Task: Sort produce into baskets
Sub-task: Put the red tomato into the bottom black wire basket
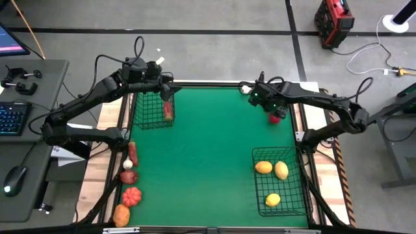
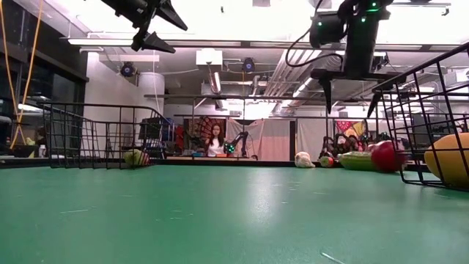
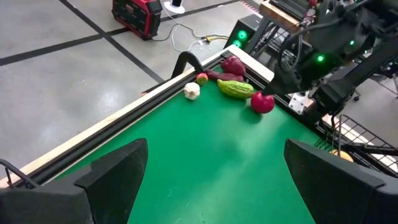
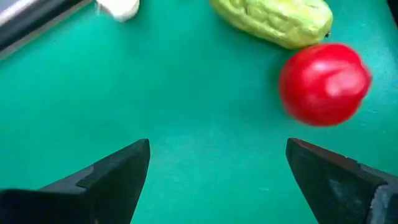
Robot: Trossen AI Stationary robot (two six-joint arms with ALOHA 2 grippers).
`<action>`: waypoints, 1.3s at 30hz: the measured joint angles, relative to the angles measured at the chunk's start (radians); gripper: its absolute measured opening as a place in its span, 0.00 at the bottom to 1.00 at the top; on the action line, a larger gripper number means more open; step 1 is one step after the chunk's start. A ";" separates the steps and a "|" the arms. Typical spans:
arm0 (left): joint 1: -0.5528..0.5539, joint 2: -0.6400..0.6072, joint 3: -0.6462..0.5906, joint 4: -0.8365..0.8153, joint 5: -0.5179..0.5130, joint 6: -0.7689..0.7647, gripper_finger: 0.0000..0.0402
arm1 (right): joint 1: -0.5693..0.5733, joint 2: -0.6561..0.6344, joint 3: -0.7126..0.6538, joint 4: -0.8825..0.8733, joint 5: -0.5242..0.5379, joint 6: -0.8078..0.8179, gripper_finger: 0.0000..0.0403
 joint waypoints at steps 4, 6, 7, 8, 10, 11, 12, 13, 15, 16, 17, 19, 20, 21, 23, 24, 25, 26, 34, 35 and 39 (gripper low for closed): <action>0.000 0.000 0.000 0.000 0.000 0.000 0.91 | -0.006 0.000 0.000 -0.051 0.026 -0.119 0.92; 0.000 0.000 0.000 0.000 0.000 0.000 0.91 | -0.006 0.000 0.000 -0.076 0.031 -0.152 0.92; 0.000 0.000 0.000 0.000 0.000 0.000 0.91 | -0.006 0.000 0.000 -0.082 0.029 -0.163 0.92; 0.000 0.000 0.000 0.001 0.000 0.000 0.91 | -0.006 0.000 0.000 -0.082 0.025 -0.165 0.92; 0.000 0.000 0.000 0.004 0.000 0.001 0.91 | -0.006 0.000 0.000 -0.079 0.024 -0.166 0.92; 0.000 0.000 0.000 0.007 0.000 0.001 0.91 | -0.005 0.000 0.000 -0.078 0.024 -0.166 0.92; 0.000 0.000 0.000 0.008 0.000 0.000 0.91 | -0.005 0.000 0.000 -0.078 0.024 -0.169 0.92; 0.000 0.000 0.000 0.007 0.000 0.000 0.91 | -0.005 0.000 0.000 -0.079 0.024 -0.178 0.92; 0.000 0.000 0.000 0.007 0.000 -0.006 0.91 | -0.006 0.000 0.000 -0.079 0.040 -0.214 0.92; 0.000 0.000 0.000 0.007 0.000 -0.014 0.91 | -0.006 0.000 0.000 -0.080 0.044 -0.238 0.92; 0.000 0.000 0.000 0.007 0.000 -0.023 0.91 | -0.006 0.000 0.000 -0.083 0.043 -0.265 0.92; 0.000 0.000 0.000 0.007 -0.001 -0.026 0.91 | -0.002 0.000 0.000 -0.085 0.034 -0.319 0.92; 0.000 0.000 0.000 0.007 0.000 -0.026 0.91 | 0.000 0.000 0.000 -0.087 0.030 -0.341 0.92; 0.000 0.000 0.000 0.007 0.000 -0.027 0.91 | 0.000 0.000 0.000 -0.090 0.028 -0.355 0.92; 0.000 0.000 0.000 0.007 -0.001 -0.038 0.91 | 0.004 0.000 0.000 -0.090 0.018 -0.389 0.92; 0.000 0.000 0.000 0.007 -0.001 -0.045 0.91 | 0.007 0.000 0.000 -0.090 0.017 -0.401 0.92; 0.000 0.000 0.000 0.007 -0.001 -0.051 0.91 | 0.011 0.000 0.000 -0.092 0.017 -0.411 0.92; 0.000 0.000 0.000 0.007 -0.001 -0.052 0.91 | 0.016 0.000 0.000 -0.095 0.022 -0.414 0.92; 0.000 0.000 0.000 0.007 -0.009 -0.072 0.91 | 0.043 0.000 0.000 -0.227 0.094 -0.362 0.92; 0.000 0.000 0.000 0.007 -0.009 -0.072 0.91 | 0.043 0.000 0.000 -0.256 0.116 -0.313 0.92; 0.000 0.000 0.000 0.007 -0.010 -0.079 0.91 | 0.026 0.000 -0.007 -0.294 0.132 -0.284 0.92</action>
